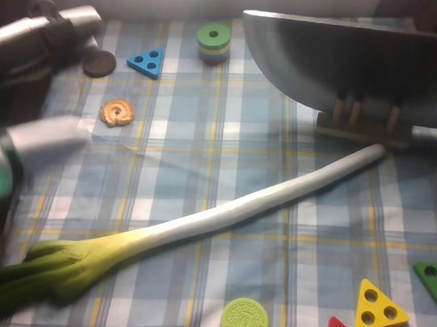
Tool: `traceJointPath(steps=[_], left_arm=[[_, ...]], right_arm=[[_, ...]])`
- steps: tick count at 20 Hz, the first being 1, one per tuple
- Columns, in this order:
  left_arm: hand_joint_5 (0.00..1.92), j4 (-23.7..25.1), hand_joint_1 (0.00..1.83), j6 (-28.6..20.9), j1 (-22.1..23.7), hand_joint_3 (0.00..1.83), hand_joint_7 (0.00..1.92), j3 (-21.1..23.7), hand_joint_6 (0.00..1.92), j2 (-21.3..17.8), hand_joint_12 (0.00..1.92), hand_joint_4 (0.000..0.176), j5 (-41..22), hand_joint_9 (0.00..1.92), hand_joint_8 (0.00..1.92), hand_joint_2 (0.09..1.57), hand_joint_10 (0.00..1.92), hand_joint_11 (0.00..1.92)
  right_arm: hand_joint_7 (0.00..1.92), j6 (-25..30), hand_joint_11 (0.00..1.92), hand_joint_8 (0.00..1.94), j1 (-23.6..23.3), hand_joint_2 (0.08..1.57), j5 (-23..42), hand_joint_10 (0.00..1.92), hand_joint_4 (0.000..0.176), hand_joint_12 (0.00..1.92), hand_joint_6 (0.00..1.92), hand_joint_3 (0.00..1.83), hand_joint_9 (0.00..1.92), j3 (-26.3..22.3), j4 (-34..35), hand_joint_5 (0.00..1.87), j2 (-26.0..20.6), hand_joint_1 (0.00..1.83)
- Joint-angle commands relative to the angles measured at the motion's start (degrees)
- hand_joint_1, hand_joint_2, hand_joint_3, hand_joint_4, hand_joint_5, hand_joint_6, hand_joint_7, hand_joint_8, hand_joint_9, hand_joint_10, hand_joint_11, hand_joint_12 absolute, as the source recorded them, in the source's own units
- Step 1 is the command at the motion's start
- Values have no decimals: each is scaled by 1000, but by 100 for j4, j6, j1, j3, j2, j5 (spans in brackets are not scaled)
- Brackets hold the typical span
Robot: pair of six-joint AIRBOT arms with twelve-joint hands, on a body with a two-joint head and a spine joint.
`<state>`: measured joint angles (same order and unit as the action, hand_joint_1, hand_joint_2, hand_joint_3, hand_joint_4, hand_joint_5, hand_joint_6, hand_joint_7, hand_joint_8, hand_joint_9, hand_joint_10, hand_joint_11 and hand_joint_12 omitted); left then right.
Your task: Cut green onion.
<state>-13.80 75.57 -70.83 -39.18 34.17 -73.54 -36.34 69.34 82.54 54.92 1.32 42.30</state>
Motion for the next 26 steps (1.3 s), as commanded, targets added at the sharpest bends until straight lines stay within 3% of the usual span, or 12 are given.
traceJointPath(steps=[1, 4, 5, 8, 9, 10, 12, 14, 17, 20, 23, 26], left_arm=[[310, -11, 0, -37, 68, 7, 482, -13, 6, 42, 820, 10, -669, 452, 7, 1443, 22, 0], [296, -18, 0, -49, 57, 4, 461, -13, 4, 44, 833, 15, -657, 444, 1, 1449, 9, 0], [305, -29, 2, -49, 51, 5, 453, -13, 7, 46, 834, 6, -657, 438, 0, 1452, 5, 0], [337, -36, 16, -50, 47, 3, 479, -17, 7, 56, 839, 0, -617, 453, 4, 1456, 4, 0], [326, -37, 4, -60, 47, 2, 482, -20, 1, 58, 868, 1, -592, 459, 3, 1458, 5, 0], [321, -37, 15, -78, 48, 1, 483, -25, 1, 67, 869, 1, -590, 461, 2, 1457, 4, 0], [350, -49, 123, -105, 49, 0, 488, -30, 7, 95, 881, 5, -590, 462, 2, 1444, 2, 0], [337, -74, 163, -107, 47, 0, 475, -28, 2, 134, 894, 11, -551, 449, 0, 1442, 1, 0], [333, -72, 215, -110, 48, 0, 457, -29, 3, 146, 852, 19, -501, 422, 2, 1447, 1, 0], [351, -72, 328, -121, 47, 0, 486, -26, 6, 152, 859, 15, -483, 442, 8, 1426, 7, 0], [348, -69, 278, -126, 47, 1, 467, -28, 1, 156, 802, 19, -466, 427, 4, 1434, 1, 0], [370, -66, 272, -127, 47, 2, 477, -32, 2, 155, 853, 10, -456, 451, 1, 1439, 3, 0]], right_arm=[[367, -45, 301, 0, -80, 1008, 942, 0, 97, 342, 0, 1, 375, -14, 217, 368, -63, 739], [314, -254, 238, 0, -73, 940, 1490, 0, 81, 184, 5, 0, 298, -19, 650, 314, -136, 905], [310, -378, 254, 0, -53, 934, 1655, 5, 57, 190, 0, 0, 306, -16, 882, 296, -154, 906], [305, -705, 207, 0, -52, 850, 1747, 1, 150, 328, 0, 14, 341, 55, 1410, 242, -176, 870], [250, -734, 107, 2, -78, 827, 1557, 0, 166, 446, 0, 0, 304, 140, 1580, 194, -193, 897], [233, -734, 31, 1, -93, 791, 1371, 0, 157, 554, 0, 8, 289, 214, 1683, 187, -203, 934], [138, -733, 0, 4, -292, 794, 747, 5, 145, 359, 2, 7, 164, 406, 1766, 121, -219, 951], [93, -733, 0, 1, -508, 812, 58, 6, 172, 154, 5, 5, 69, 610, 1757, 104, -218, 977], [42, -733, 0, 0, -802, 857, -620, 0, 176, 3, 0, 9, 1, 868, 1761, 106, -138, 1085], [134, -733, 30, 9, -1140, 857, -1215, 9, 165, 15, 1, 2, 71, 1169, 1756, 119, 70, 1110], [292, -733, 23, 10, -1453, 895, -1694, 12, 104, 14, 6, 3, 186, 1443, 1745, 191, 331, 1155], [445, -733, 85, 10, -1735, 920, -2171, 10, 88, 51, 9, 2, 295, 1720, 1707, 316, 585, 1083]])
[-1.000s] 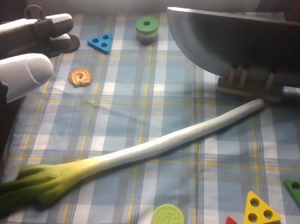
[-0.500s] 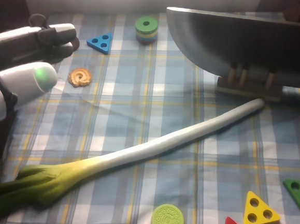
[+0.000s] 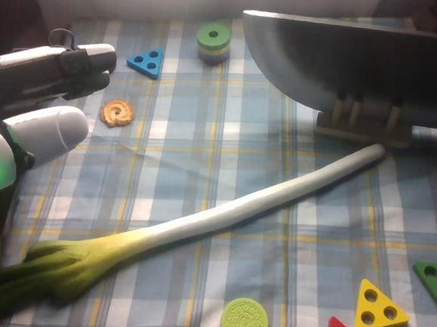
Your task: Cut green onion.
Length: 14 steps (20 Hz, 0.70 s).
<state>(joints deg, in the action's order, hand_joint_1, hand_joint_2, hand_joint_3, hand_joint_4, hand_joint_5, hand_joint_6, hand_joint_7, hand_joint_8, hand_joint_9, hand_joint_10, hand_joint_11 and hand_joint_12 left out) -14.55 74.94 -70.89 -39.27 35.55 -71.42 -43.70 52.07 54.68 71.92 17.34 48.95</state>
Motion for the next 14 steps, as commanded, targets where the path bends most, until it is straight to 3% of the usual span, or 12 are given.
traceJointPath(steps=[1, 3, 5, 6, 7, 9, 10, 11, 13, 14], left_arm=[[365, 8, 298, -64, 53, 0, 484, -23, 1, 19, 848, 13, -668, 452, 3, 1435, 3, 0], [370, 8, 325, -84, 53, 0, 487, -19, 2, 45, 825, 13, -665, 450, 2, 1431, 1, 0], [402, 8, 330, -93, 52, 0, 454, -20, 7, 64, 832, 9, -637, 441, 1, 1438, 0, 0], [383, 8, 294, -98, 49, 3, 440, -20, 4, 64, 793, 28, -635, 429, 1, 1446, 1, 0], [405, 8, 371, -128, 43, 0, 454, -21, 10, 64, 782, 30, -636, 435, 6, 1432, 4, 0], [422, 10, 420, -198, 36, 0, 464, -35, 10, 88, 769, 26, -639, 452, 6, 1423, 7, 0], [428, 10, 465, -230, 28, 0, 475, -46, 8, 112, 772, 25, -640, 465, 8, 1417, 10, 0], [436, 10, 475, -235, 24, 0, 466, -48, 7, 119, 742, 32, -640, 453, 2, 1423, 3, 0], [435, 10, 458, -245, 17, 2, 464, -48, 2, 120, 739, 38, -639, 444, 4, 1431, 0, 0], [435, 8, 459, -253, 14, 2, 466, -49, 2, 120, 739, 39, -640, 443, 4, 1432, 0, 0]], right_arm=[[468, 4, 83, 12, -97, 931, 514, 8, 76, 52, 13, 5, 303, 74, 75, 342, -26, 1080], [515, -9, 100, 6, -194, 944, 433, 7, 79, 72, 6, 2, 344, 132, 60, 382, 40, 1038], [664, -47, 214, 14, -285, 954, 370, 15, 64, 138, 5, 3, 450, 178, 60, 432, 90, 1018], [703, -62, 235, 4, -329, 963, 334, 8, 44, 176, 1, 0, 497, 205, 60, 460, 115, 1008], [759, -96, 231, 3, -383, 979, 285, 7, 45, 207, 0, 0, 580, 232, 60, 483, 143, 1035], [812, -189, 179, 1, -481, 1007, 188, 2, 34, 402, 3, 0, 688, 265, 60, 521, 188, 980], [1014, -257, 65, 22, -537, 1037, 131, 12, 18, 617, 6, 7, 762, 283, 60, 557, 218, 900], [1140, -296, 216, 35, -576, 1055, 93, 73, 21, 871, 0, 0, 980, 297, 60, 596, 240, 873], [727, -347, 565, 0, -659, 1073, 37, 78, 3, 1083, 4, 3, 1024, 341, 61, 619, 300, 833], [680, -358, 595, 0, -691, 1074, 22, 75, 0, 1097, 3, 3, 1020, 361, 62, 621, 327, 827]])
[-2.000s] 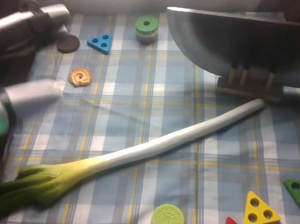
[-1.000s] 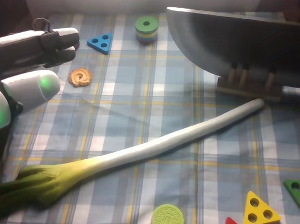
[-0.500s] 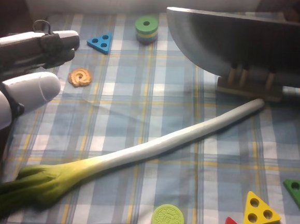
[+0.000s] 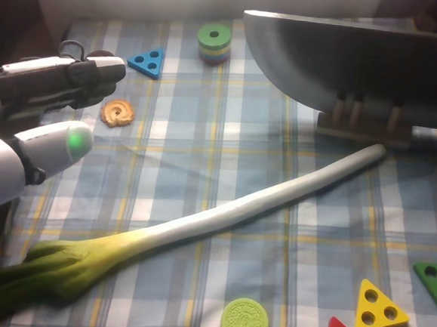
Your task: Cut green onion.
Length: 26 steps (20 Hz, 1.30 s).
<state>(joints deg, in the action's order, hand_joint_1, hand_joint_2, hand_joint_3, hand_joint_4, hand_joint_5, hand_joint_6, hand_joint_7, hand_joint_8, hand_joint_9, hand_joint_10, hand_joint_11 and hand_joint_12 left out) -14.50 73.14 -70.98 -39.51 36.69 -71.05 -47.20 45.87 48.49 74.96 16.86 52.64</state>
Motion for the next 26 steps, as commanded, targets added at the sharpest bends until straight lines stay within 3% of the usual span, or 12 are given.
traceJointPath(steps=[1, 3, 4, 5, 7, 8, 9, 12, 13, 14, 19, 26], left_arm=[[458, 4, 507, -81, 21, 2, 484, -26, 8, 7, 734, 32, -677, 454, 8, 1439, 4, 0], [468, 3, 562, -101, 13, 0, 498, -27, 5, 12, 748, 30, -677, 461, 5, 1439, 3, 0], [465, 3, 575, -104, 11, 0, 489, -27, 2, 15, 724, 39, -678, 448, 1, 1438, 1, 0], [473, 3, 580, -111, 7, 0, 497, -27, 3, 18, 758, 41, -680, 453, 3, 1439, 3, 0], [480, -3, 591, -126, 0, 0, 514, -29, 2, 22, 821, 43, -680, 460, 3, 1433, 2, 0], [484, -8, 592, -138, -5, 0, 522, -32, 2, 25, 860, 44, -680, 472, 4, 1435, 5, 0], [490, -9, 624, -146, -8, 0, 530, -35, 3, 25, 905, 42, -680, 480, 4, 1429, 5, 0], [489, -25, 623, -174, -40, 1, 532, -39, 1, 27, 899, 44, -693, 481, 0, 1433, 1, 0], [503, -30, 661, -175, -44, 0, 540, -40, 5, 33, 923, 32, -695, 494, 3, 1426, 5, 0], [508, -31, 685, -176, -45, 0, 545, -42, 4, 35, 952, 27, -693, 503, 3, 1420, 6, 0], [491, -52, 606, -179, -66, 2, 525, -58, 2, 44, 981, 54, -691, 486, 1, 1429, 1, 2], [506, -64, 673, -187, -71, 1, 556, -80, 2, 64, 951, 44, -652, 495, 1, 1417, 2, 0]], right_arm=[[934, -14, 864, 45, -87, 1096, 626, 260, 0, 1217, 7, 5, 1171, 72, 111, 707, -27, 831], [1135, -43, 942, 588, -143, 1108, 541, 1061, 0, 1575, 5, 1, 1123, 126, 111, 807, 16, 827], [1016, -48, 987, 856, -153, 1159, 523, 1351, 137, 1673, 926, 0, 1098, 133, 111, 844, 19, 929], [914, -55, 1043, 1141, -161, 1198, 508, 1583, 168, 1808, 1208, 0, 1085, 142, 111, 793, 20, 923], [810, -80, 1066, 1729, -179, 1223, 488, 1906, 173, 1916, 1343, 1, 1004, 154, 111, 759, 22, 912], [867, -98, 1128, 1899, -193, 1172, 484, 1918, 40, 1920, 1435, 0, 1055, 154, 111, 757, 22, 861], [940, -106, 1206, 1933, -200, 1177, 481, 1920, 8, 1921, 1642, 0, 1115, 154, 111, 775, 22, 882], [994, -115, 1257, 1941, -210, 1223, 481, 1921, 30, 1921, 1915, 7, 1157, 153, 109, 806, 22, 902], [1026, -115, 1267, 1941, -211, 1241, 481, 1921, 118, 1921, 1920, 2, 1179, 151, 109, 848, 22, 882], [1045, -115, 1277, 1941, -211, 1250, 481, 1921, 164, 1921, 1921, 1, 1196, 151, 109, 866, 22, 876], [1248, -137, 1430, 1941, -262, 1298, 537, 1921, 176, 1921, 1921, 7, 1386, 151, 111, 944, 13, 719], [1352, -203, 1495, 1941, -307, 1378, 756, 1921, 175, 1921, 1921, 6, 1424, 55, 106, 1116, -72, 366]])
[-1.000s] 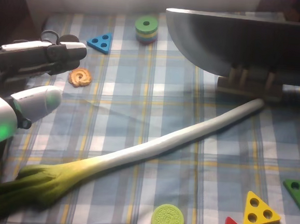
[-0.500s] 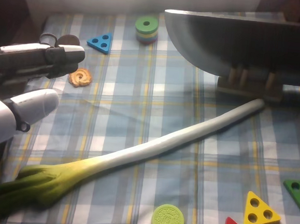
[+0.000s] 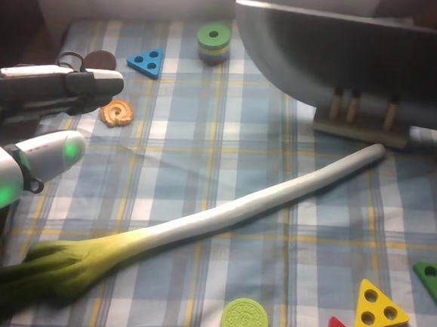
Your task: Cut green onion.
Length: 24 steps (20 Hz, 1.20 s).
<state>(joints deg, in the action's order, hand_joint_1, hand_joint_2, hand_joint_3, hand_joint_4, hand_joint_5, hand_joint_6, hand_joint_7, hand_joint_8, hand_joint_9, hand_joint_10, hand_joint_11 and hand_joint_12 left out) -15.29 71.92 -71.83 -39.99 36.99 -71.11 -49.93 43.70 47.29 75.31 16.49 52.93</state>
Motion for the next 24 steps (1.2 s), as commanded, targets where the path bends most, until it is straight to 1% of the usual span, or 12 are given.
traceJointPath(steps=[1, 3, 5, 6, 7, 9, 13, 14, 16, 17, 22, 24], left_arm=[[510, 12, 690, -64, 14, 0, 566, -37, 1, 39, 1050, 48, -632, 506, 2, 1407, 4, 0], [510, 12, 690, -65, 14, 0, 567, -40, 1, 40, 1055, 48, -628, 508, 2, 1406, 4, 0], [564, 12, 760, -65, 15, 0, 600, -45, 17, 40, 1073, 19, -628, 536, 10, 1383, 12, 20], [588, 12, 771, -65, 15, 0, 600, -47, 12, 42, 1085, 20, -628, 547, 5, 1376, 10, 32], [608, 12, 797, -66, 16, 0, 610, -49, 12, 42, 1088, 15, -627, 563, 5, 1365, 11, 52], [623, 20, 776, -66, 14, 0, 603, -57, 3, 47, 1045, 27, -628, 564, 1, 1355, 3, 60], [601, 29, 844, -82, 14, 0, 590, -61, 1, 48, 1040, 27, -628, 552, 2, 1319, 0, 57], [601, 32, 839, -86, 15, 0, 600, -62, 1, 46, 1044, 31, -627, 564, 5, 1319, 5, 66], [599, 42, 830, -93, 17, 0, 608, -69, 4, 46, 1067, 38, -627, 569, 4, 1314, 4, 76], [588, 64, 819, -94, 18, 0, 604, -72, 1, 45, 1060, 47, -620, 561, 1, 1318, 1, 57], [589, 315, 972, -113, 98, 0, 584, -107, 5, 36, 1046, 9, -449, 581, 4, 1277, 4, 83], [592, 441, 946, -114, 165, 8, 592, -121, 3, 35, 1020, 0, -339, 555, 4, 1304, 0, 18]], right_arm=[[1320, 69, 1478, 1941, -104, 1388, 929, 1921, 175, 1921, 1921, 3, 1425, 14, 142, 1045, -115, 400], [1317, 69, 1478, 1941, -123, 1388, 981, 1921, 174, 1921, 1921, 2, 1427, 3, 140, 1038, -133, 407], [1245, 69, 1383, 1941, -155, 1404, 1072, 1921, 167, 1921, 1921, 4, 1336, -31, 118, 992, -172, 402], [1182, 69, 1298, 1941, -182, 1391, 1127, 1921, 91, 1921, 1921, 1, 1273, -59, 87, 882, -198, 410], [1157, 69, 1283, 1941, -215, 1388, 1170, 1921, 71, 1921, 1921, 1, 1262, -86, 42, 821, -221, 388], [1129, 69, 1316, 1941, -302, 1373, 1255, 1921, 162, 1921, 1921, 0, 1262, -138, -82, 848, -258, 366], [1292, 69, 1392, 1941, -404, 1403, 1255, 1921, 172, 1921, 1921, 4, 1380, -177, -274, 1045, -294, 328], [1243, 69, 1364, 1878, -405, 1409, 1247, 1859, 0, 1921, 1790, 2, 1340, -180, -293, 990, -296, 400], [1257, 69, 1346, 1664, -405, 1399, 1250, 1630, 0, 1921, 1716, 0, 1355, -189, -320, 970, -297, 424], [1249, 69, 1278, 1786, -409, 1426, 1258, 1732, 0, 1919, 1768, 4, 1349, -201, -346, 960, -298, 450], [1310, 69, 1334, 1611, -467, 1430, 1419, 1531, 0, 1899, 1831, 2, 1380, -368, -663, 1005, -349, 467], [1280, 69, 1348, 1745, -526, 1418, 1435, 1745, 0, 1920, 1832, 0, 1349, -418, -834, 1012, -351, 470]])
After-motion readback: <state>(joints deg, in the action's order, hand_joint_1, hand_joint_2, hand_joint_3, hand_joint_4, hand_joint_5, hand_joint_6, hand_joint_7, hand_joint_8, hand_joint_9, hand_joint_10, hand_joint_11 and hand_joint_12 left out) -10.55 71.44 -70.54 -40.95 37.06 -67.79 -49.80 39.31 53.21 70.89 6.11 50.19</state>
